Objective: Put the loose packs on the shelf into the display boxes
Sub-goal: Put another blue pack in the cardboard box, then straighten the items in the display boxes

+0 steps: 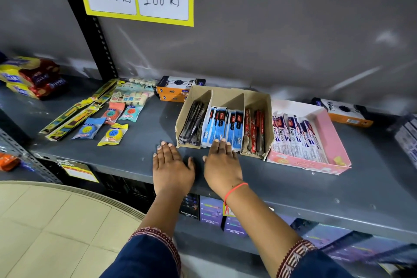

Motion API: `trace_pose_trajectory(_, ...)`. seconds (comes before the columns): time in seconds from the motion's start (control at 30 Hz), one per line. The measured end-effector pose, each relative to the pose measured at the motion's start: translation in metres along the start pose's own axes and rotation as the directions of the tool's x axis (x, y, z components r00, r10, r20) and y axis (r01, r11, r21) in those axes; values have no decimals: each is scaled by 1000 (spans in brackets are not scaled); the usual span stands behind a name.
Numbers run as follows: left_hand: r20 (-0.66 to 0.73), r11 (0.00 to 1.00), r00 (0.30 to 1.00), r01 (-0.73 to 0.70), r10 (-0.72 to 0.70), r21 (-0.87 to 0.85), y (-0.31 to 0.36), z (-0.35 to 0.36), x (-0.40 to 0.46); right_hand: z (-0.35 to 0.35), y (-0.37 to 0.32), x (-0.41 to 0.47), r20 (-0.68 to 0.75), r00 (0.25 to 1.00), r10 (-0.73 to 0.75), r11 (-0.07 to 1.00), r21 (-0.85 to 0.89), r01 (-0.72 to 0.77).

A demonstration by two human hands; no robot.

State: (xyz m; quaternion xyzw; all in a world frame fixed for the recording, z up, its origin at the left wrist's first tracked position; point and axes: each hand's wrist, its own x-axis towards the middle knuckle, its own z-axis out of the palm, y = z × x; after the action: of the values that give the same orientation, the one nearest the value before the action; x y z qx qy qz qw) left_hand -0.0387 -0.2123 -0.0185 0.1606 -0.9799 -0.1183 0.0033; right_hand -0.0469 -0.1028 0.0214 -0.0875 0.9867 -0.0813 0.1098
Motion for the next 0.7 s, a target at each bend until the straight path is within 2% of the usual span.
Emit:
trace_pose_trajectory(0.3,1,1000,1000,2,-2,-7,0,0,-1,4,9,8,7,1000,29,999,15,-29)
trace_pose_trajectory(0.6,-9,1000,1000,0,0,-7,1,0,0,-4,11,1,-64,997,37,998,55,-33)
trace_pose_trajectory(0.67,-8,1000,1000,2,-2,5,1,0,-1,-7,9,-7,-121,992,22,995,95,-11)
trace_pose_trajectory(0.7,-2,1000,1000,3,-3,12,1,0,-1,-7,9,-11,-236,972,-6,995,94,29)
